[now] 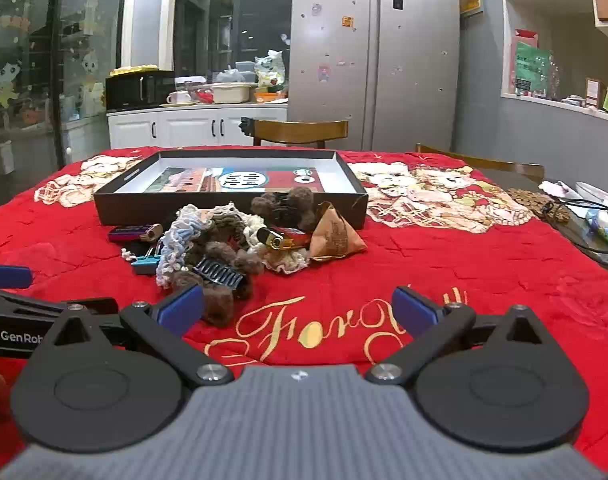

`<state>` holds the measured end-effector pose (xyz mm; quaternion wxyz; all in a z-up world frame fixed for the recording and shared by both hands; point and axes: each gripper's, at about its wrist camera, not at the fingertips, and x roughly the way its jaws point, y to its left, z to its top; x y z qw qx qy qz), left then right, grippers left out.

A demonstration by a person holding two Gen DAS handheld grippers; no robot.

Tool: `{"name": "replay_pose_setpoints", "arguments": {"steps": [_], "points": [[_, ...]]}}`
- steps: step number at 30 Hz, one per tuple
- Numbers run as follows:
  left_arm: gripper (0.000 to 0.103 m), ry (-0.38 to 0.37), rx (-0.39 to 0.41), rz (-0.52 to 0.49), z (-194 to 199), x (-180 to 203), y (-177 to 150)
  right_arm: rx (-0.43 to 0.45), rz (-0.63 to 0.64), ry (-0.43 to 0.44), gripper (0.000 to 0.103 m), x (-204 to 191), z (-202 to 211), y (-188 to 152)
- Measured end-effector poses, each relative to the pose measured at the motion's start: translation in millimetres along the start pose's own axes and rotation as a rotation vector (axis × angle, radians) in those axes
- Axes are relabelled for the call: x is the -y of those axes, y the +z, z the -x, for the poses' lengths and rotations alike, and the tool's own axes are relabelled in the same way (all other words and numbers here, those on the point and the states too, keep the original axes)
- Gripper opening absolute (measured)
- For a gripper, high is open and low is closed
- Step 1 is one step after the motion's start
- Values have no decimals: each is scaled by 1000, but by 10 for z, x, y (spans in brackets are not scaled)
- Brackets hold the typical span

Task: Organize objects
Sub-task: 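Move both tools toward the pile of hair accessories beside the box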

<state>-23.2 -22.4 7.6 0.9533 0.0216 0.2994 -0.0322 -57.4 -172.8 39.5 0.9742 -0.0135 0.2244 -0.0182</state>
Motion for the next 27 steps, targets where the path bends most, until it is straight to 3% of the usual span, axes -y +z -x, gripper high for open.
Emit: {"name": "replay_pose_setpoints", "arguments": {"steps": [7, 14, 20, 27], "points": [[103, 3, 4, 19, 7, -33, -6, -1, -8, 7, 103, 17, 3, 5], [103, -47, 26, -5, 57, -13, 6, -13, -3, 6, 103, -7, 13, 10], [103, -88, 37, 2, 63, -34, 38, 37, -62, 23, 103, 56, 111, 31], [103, -80, 71, -89, 78, 45, 114, 24, -75, 20, 103, 58, 93, 90]]}}
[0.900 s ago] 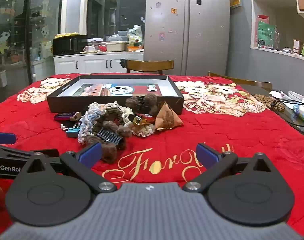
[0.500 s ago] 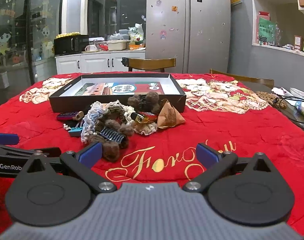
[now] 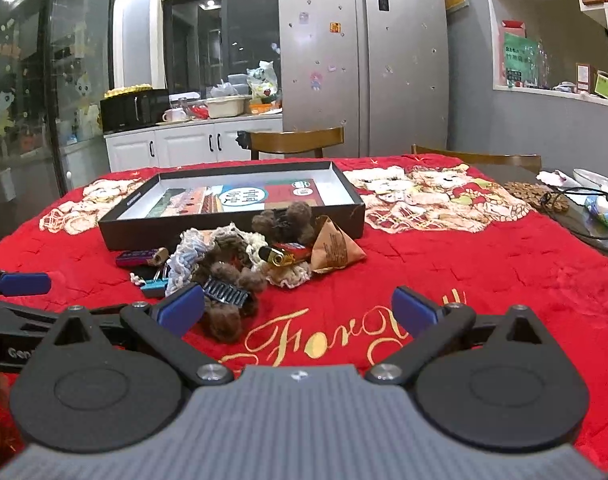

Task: Organize objects
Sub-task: 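Move both tools toward the pile of hair accessories beside the box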

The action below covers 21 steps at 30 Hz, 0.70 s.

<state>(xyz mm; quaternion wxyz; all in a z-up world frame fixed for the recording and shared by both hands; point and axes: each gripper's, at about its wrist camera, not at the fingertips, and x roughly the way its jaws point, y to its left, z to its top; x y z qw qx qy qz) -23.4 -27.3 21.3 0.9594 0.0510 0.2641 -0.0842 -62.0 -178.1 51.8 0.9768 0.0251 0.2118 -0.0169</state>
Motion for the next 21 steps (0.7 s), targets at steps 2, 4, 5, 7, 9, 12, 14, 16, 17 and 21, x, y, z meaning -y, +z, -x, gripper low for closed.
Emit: {"name": "replay_pose_setpoints", "arguments": {"steps": [2, 4, 5, 7, 9, 12, 14, 16, 17, 21], "points": [[103, -9, 4, -10, -15, 21, 34, -2, -15, 19, 103, 18, -5, 36], [103, -17, 9, -12, -37, 43, 69, -1, -19, 40, 103, 19, -15, 71], [103, -17, 14, -13, -49, 57, 85, 2, -18, 47, 103, 24, -16, 88], [103, -21, 28, -21, -63, 82, 113, 1, -14, 52, 103, 33, -21, 114], [103, -24, 38, -30, -80, 103, 142, -2, -18, 52, 103, 63, -31, 136], [103, -32, 36, -38, -130, 151, 181, -5, -33, 53, 103, 130, -59, 146], [103, -35, 38, -45, -171, 189, 196, -11, -50, 55, 103, 169, -91, 142], [103, -33, 41, -53, -212, 223, 199, -24, -65, 65, 103, 205, -127, 135], [103, -34, 40, -57, -237, 240, 201, -31, -72, 71, 103, 223, -146, 130], [103, -45, 45, -58, -307, 267, 208, -43, -87, 93, 103, 275, -203, 120]]}}
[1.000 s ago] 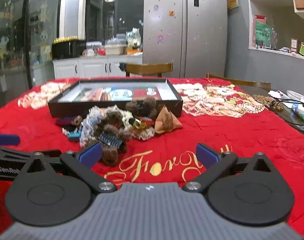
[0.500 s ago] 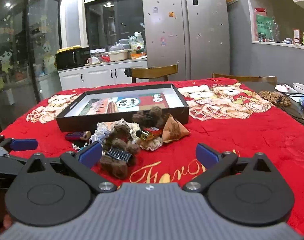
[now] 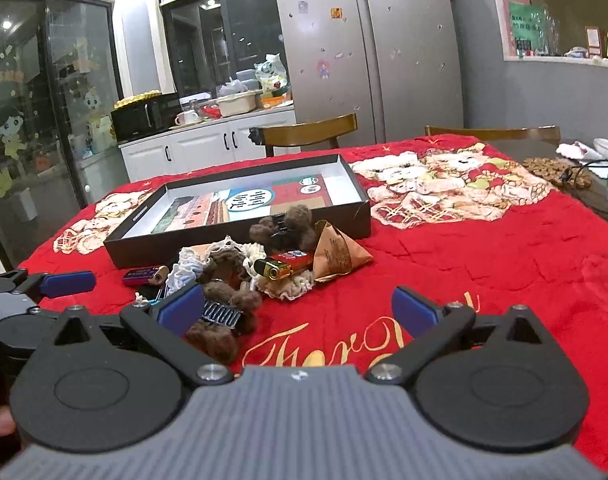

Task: Organize objects
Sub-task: 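Move both tools toward the pile of hair accessories beside the box, then grasp the blue-and-white crocheted hair tie with the left tool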

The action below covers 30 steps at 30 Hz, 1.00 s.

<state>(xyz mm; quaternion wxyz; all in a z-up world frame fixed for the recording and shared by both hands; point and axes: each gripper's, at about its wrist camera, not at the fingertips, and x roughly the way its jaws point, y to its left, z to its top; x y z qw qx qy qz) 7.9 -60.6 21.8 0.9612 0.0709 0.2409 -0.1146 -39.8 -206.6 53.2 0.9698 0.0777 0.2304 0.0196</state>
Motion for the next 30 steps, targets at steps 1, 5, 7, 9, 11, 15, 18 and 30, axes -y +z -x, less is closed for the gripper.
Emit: {"name": "replay_pose_setpoints", "arguments": {"steps": [1, 5, 7, 9, 11, 15, 18, 30], "points": [[103, -2, 3, 5, -13, 1, 2, -1, -6, 3, 103, 7, -9, 1], [96, -38, 23, 5, -23, 22, -1, -19, -45, 19, 103, 56, -70, 9], [94, -58, 21, -19, -44, 57, -6, -22, -35, 23, 103, 36, -85, 3], [84, -79, 13, -39, -67, 101, -11, -23, -19, 26, 103, 0, -99, -15], [74, -91, 19, -56, -71, 142, -13, -26, -24, 41, 103, -11, -117, -27], [43, -114, 31, -59, -88, 178, -7, -28, -60, 67, 103, 5, -127, -23], [22, -103, 19, -48, -130, 163, -6, -33, -70, 81, 103, 16, -132, -22], [15, -12, 41, -56, 23, 35, -53, -68, -77, 137, 103, -89, -215, -41]]}}
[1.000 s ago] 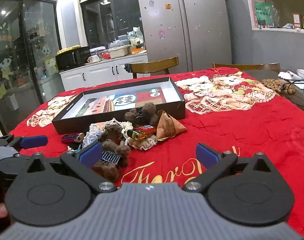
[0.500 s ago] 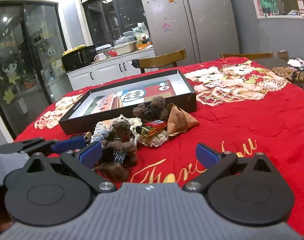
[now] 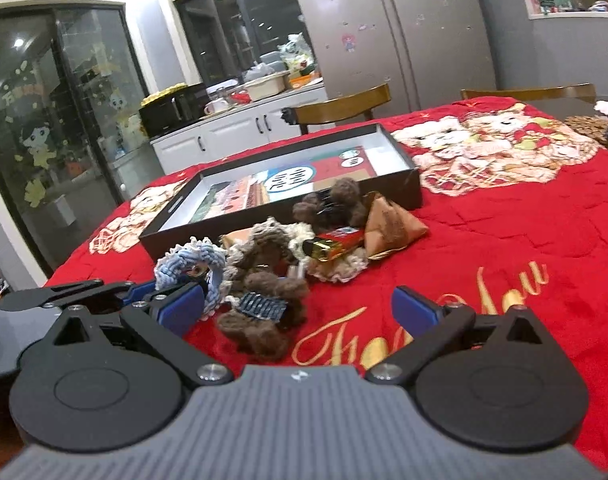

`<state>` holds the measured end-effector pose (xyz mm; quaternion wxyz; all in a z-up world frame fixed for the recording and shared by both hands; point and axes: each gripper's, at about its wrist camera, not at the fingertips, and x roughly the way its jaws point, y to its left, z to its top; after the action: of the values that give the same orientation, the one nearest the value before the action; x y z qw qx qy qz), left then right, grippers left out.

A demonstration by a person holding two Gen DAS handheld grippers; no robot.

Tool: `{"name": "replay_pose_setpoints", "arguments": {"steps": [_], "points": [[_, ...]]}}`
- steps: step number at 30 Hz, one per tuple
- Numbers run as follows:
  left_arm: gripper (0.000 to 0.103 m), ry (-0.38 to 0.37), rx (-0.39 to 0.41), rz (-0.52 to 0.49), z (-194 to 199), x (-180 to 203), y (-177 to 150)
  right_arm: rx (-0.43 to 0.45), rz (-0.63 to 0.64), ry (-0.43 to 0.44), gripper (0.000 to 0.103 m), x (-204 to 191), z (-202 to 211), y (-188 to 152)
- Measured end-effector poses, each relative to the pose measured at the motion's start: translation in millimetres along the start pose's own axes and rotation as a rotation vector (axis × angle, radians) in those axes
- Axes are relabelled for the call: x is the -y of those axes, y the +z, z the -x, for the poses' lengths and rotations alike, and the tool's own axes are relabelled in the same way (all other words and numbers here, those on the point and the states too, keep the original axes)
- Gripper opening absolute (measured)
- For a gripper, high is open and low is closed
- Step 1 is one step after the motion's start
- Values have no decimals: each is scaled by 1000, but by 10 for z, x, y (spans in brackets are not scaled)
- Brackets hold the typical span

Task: Organize objects
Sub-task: 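Grasp the blue-and-white crocheted hair tie with the left tool, then grasp the brown pom-pom hair clip with the right tool while left holds the hair tie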

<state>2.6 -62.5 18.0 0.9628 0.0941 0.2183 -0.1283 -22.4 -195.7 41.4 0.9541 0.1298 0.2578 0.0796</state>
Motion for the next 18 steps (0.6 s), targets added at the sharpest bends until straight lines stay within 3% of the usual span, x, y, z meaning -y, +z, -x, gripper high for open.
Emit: {"name": "replay_pose_setpoints", "arguments": {"steps": [4, 9, 11, 18], "points": [[15, 26, 9, 42, 144, -152, -53, -16, -3, 20, 99, -49, -95, -12], [15, 29, 4, 108, 211, -336, -143, -76, 36, 17, 81, -183, -261, -58], [15, 12, 8, 124, 227, -366, -158, -90, 63, 4, 80, -251, -319, -86], [15, -11, 44, 56, 285, -235, -164, -88, 72, -52, 62, -305, -374, -92]]}}
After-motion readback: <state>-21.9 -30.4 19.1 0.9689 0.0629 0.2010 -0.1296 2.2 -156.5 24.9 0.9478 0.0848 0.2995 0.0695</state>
